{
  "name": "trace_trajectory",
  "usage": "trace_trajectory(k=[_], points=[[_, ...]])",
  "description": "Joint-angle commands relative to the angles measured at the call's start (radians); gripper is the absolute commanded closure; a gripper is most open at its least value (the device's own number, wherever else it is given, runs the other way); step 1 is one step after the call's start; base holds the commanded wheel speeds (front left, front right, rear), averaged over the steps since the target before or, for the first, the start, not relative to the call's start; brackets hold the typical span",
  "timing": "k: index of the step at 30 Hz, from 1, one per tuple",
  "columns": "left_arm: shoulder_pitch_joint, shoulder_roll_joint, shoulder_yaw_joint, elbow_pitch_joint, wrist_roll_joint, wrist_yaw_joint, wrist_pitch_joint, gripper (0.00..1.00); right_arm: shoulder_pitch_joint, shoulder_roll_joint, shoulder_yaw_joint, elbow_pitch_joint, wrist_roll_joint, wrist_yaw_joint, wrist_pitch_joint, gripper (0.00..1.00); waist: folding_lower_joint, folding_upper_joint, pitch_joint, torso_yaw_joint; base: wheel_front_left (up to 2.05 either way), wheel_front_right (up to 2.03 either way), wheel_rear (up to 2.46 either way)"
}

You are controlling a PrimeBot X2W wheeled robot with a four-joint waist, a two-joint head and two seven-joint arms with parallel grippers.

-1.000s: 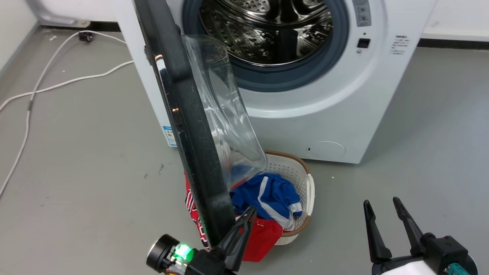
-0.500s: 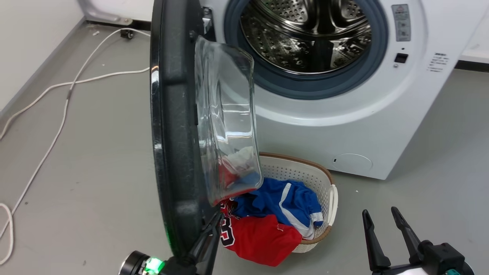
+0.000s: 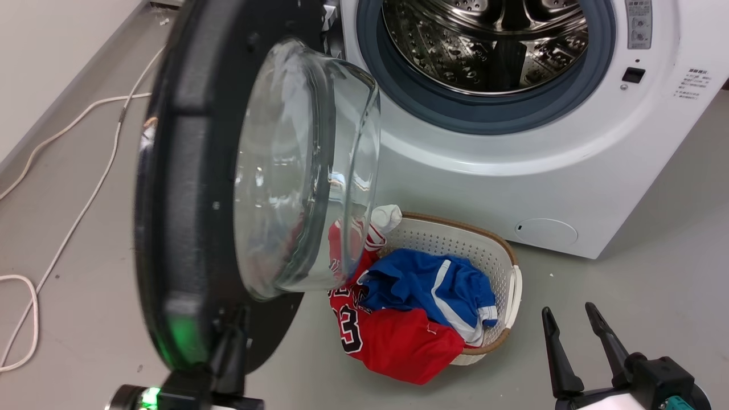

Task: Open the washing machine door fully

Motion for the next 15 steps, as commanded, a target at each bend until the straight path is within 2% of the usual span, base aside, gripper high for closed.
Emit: trace_trajectory(k=[1,8,15], points=[[0.004,0.006,0.036,0.009,-0.004,0.010,0.003,1.00,-0.012,0.003,-0.002,-0.001,-0.007,0.000,-0.002,0.00,0.0000,0.0000,0.008,0.000,0.00,0.00,0.00],[-0.039,0.010,0.159,0.037,-0.010,0.005,0.003,1.00,-0.029,0.003,-0.006,0.000,-0.020,0.000,-0.002,0.00,0.0000,0.0000,0.047,-0.004,0.00,0.00,0.00],[-0.092,-0.009,0.267,0.068,-0.012,0.023,0.003,1.00,-0.053,0.002,-0.019,-0.006,-0.032,0.000,-0.002,0.00,0.0000,0.0000,0.088,-0.008,0.00,0.00,0.00]])
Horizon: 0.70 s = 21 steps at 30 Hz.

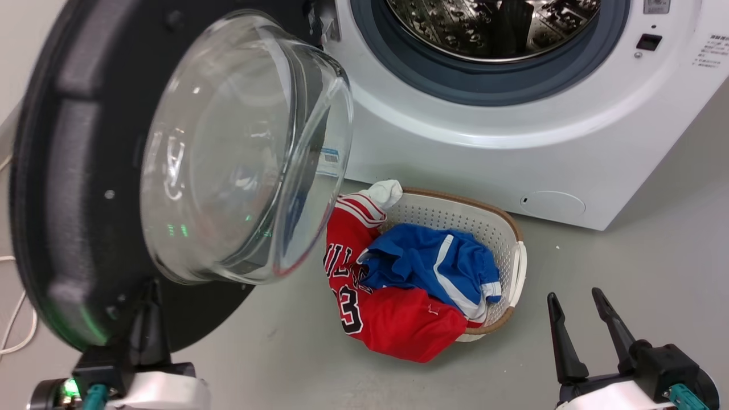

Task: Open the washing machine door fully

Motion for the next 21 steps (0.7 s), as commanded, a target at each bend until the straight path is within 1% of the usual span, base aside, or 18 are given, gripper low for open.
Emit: trace_trajectory(k=[1,6,11,14,21], points=[[-0.028,0.004,0.038,0.008,-0.008,0.012,0.003,1.00,-0.021,0.003,-0.004,-0.004,-0.007,0.000,-0.002,0.00,0.0000,0.0000,0.013,-0.002,0.00,0.00,0.00],[-0.072,-0.009,0.135,0.023,-0.027,0.021,0.002,1.00,-0.031,0.002,-0.004,-0.007,-0.013,0.000,-0.002,0.00,0.0000,0.0000,0.038,-0.006,0.00,0.00,0.00],[-0.116,0.003,0.223,0.052,-0.028,0.005,0.002,1.00,-0.044,0.002,-0.009,-0.009,-0.022,0.000,-0.002,0.00,0.0000,0.0000,0.064,-0.012,0.00,0.00,0.00],[-0.149,0.014,0.260,0.075,-0.025,-0.014,0.002,1.00,-0.051,0.002,-0.014,-0.010,-0.029,0.000,-0.002,0.00,0.0000,0.0000,0.079,-0.013,0.00,0.00,0.00],[-0.224,0.025,0.334,0.148,-0.020,-0.036,0.002,1.00,-0.063,0.002,-0.014,-0.011,-0.043,0.000,-0.002,0.00,0.0000,0.0000,0.101,-0.016,0.00,0.00,0.00]])
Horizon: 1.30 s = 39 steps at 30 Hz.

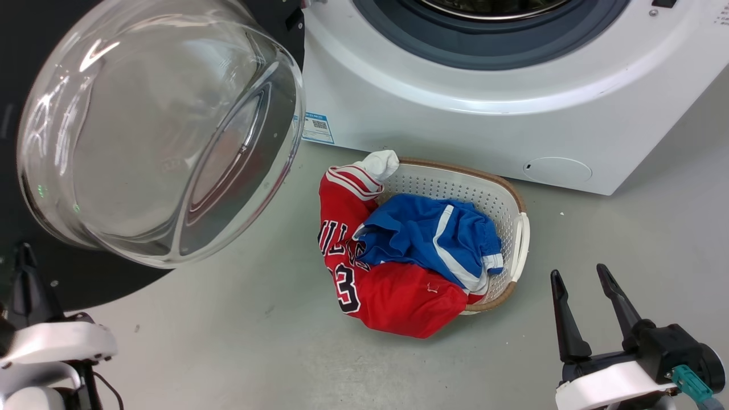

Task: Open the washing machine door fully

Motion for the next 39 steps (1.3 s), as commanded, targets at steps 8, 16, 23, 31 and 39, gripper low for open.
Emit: trace_trajectory(k=[8,16,23,31,39], points=[[-0.092,0.029,0.104,0.084,0.008,-0.020,0.002,1.00,-0.020,0.002,-0.005,-0.009,-0.017,0.000,-0.002,0.00,-0.0001,0.0000,0.012,-0.016,0.00,0.00,0.00],[-0.165,0.062,0.154,0.171,0.019,-0.049,0.002,1.00,-0.023,0.003,0.002,-0.014,-0.011,0.000,-0.002,0.00,-0.0001,0.0000,0.019,-0.032,0.00,0.00,0.00],[-0.188,0.068,0.189,0.211,0.028,-0.054,0.002,1.00,-0.021,0.003,0.003,-0.013,-0.005,0.000,-0.002,0.00,-0.0001,0.0000,0.015,-0.049,0.00,0.00,0.00],[-0.168,0.064,0.203,0.212,0.054,-0.075,0.002,1.00,-0.008,0.003,0.007,-0.006,0.011,0.000,-0.002,0.00,-0.0001,0.0000,-0.014,-0.065,0.00,0.00,0.00],[-0.112,0.035,0.199,0.175,0.072,-0.095,0.002,1.00,0.008,0.003,0.014,0.000,0.033,0.000,-0.002,0.00,-0.0001,0.0000,-0.076,-0.077,0.00,0.00,0.00]])
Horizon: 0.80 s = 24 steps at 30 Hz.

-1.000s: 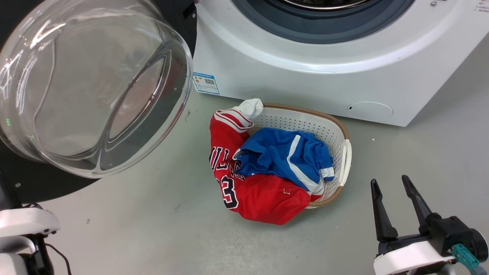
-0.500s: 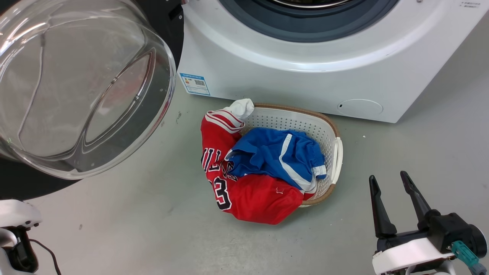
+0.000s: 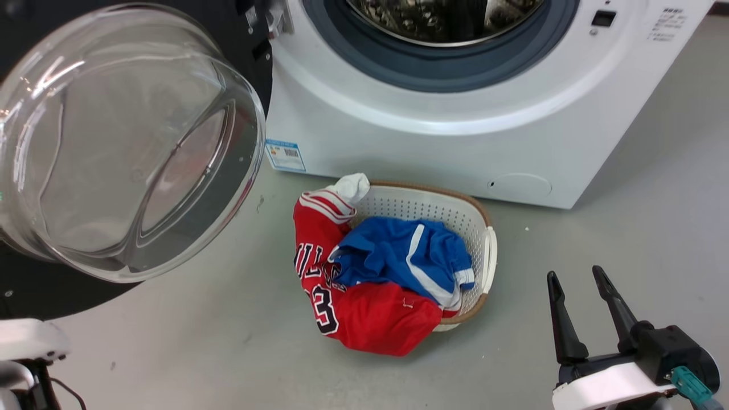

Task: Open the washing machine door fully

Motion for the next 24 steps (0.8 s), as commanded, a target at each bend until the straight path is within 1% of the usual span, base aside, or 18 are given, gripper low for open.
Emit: trace_trajectory(k=[1,6,14,20,23,24], points=[[0.023,-0.010,-0.005,-0.019,0.008,-0.004,0.002,1.00,0.012,0.003,-0.002,-0.001,0.010,0.000,-0.002,0.00,0.0000,0.0000,-0.024,-0.005,0.00,0.00,0.00],[0.088,-0.051,-0.033,-0.108,0.035,-0.008,0.002,1.00,0.030,0.003,-0.003,-0.009,0.022,0.000,-0.002,0.00,0.0000,0.0000,-0.075,-0.011,0.00,0.00,0.00],[0.220,-0.105,-0.148,-0.264,0.070,-0.014,0.002,1.00,0.067,0.003,0.001,-0.028,0.031,0.000,-0.002,0.00,0.0000,0.0000,-0.143,-0.032,0.00,0.00,0.00],[0.303,-0.119,-0.246,-0.345,0.063,-0.002,0.002,1.00,0.089,0.003,-0.004,-0.045,0.037,0.000,-0.002,0.00,0.0000,0.0000,-0.181,-0.057,0.00,0.00,0.00],[0.338,-0.121,-0.294,-0.374,0.053,0.014,0.002,1.00,0.106,0.003,-0.011,-0.055,0.039,0.000,-0.002,0.00,0.0000,0.0000,-0.200,-0.072,0.00,0.00,0.00],[0.348,-0.122,-0.307,-0.383,0.050,0.021,0.002,0.86,0.108,0.003,-0.015,-0.059,0.041,0.000,-0.002,0.00,0.0000,0.0000,-0.203,-0.078,0.00,0.00,0.00]])
